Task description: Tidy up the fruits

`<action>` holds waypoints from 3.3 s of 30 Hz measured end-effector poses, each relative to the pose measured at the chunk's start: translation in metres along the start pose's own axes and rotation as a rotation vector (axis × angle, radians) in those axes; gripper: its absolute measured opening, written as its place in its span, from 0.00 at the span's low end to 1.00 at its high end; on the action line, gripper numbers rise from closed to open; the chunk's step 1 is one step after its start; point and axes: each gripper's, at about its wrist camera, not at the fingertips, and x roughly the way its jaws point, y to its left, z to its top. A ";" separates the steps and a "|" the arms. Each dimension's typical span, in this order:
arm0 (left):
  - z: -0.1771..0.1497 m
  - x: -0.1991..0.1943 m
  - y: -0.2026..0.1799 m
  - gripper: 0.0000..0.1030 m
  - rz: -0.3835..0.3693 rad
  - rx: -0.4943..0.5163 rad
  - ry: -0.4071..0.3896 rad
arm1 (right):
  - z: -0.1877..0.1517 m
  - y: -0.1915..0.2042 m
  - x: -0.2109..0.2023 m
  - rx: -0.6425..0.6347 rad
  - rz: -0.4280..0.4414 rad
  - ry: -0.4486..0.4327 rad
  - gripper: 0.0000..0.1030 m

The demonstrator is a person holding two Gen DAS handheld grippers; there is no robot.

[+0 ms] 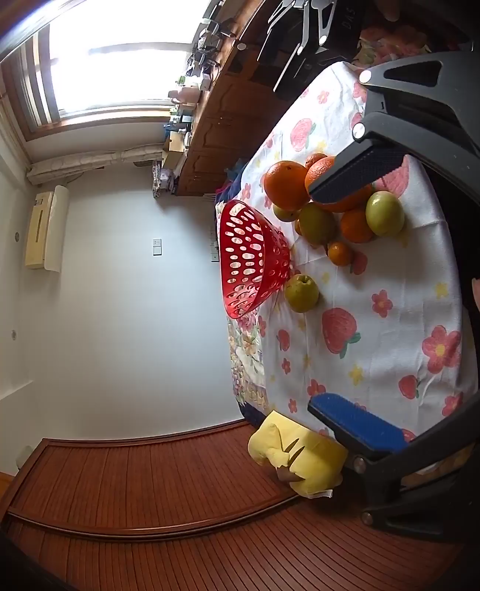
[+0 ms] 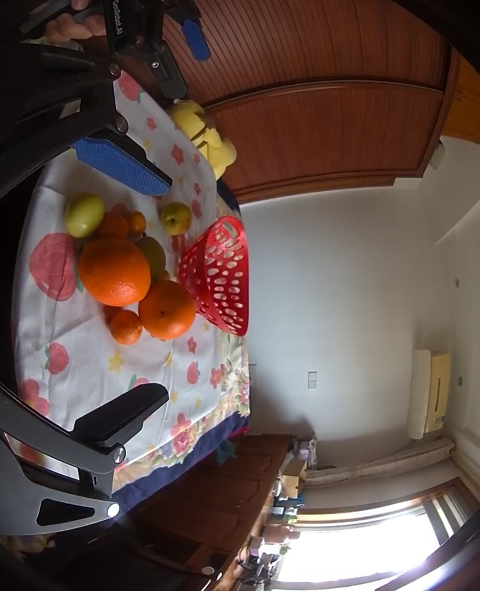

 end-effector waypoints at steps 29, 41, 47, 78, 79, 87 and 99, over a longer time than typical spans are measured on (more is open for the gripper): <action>0.010 -0.011 0.004 1.00 -0.015 -0.018 -0.016 | 0.001 0.005 -0.006 -0.009 -0.003 -0.016 1.00; 0.011 -0.012 0.004 1.00 -0.015 -0.016 -0.016 | 0.001 0.005 -0.007 -0.008 -0.002 -0.017 1.00; 0.010 -0.013 0.004 1.00 -0.016 -0.017 -0.017 | 0.001 0.005 -0.007 -0.008 -0.003 -0.015 1.00; -0.004 0.004 0.000 1.00 -0.043 -0.019 0.042 | -0.010 0.001 0.001 -0.013 -0.013 0.017 1.00; -0.006 0.006 0.000 1.00 -0.048 -0.020 0.050 | -0.011 0.000 0.002 -0.014 -0.015 0.021 1.00; -0.016 0.019 -0.003 1.00 -0.091 -0.021 0.095 | -0.019 -0.004 0.016 -0.016 -0.010 0.060 1.00; -0.037 0.053 -0.023 0.98 -0.187 0.021 0.195 | -0.029 -0.002 0.036 -0.048 0.029 0.128 0.97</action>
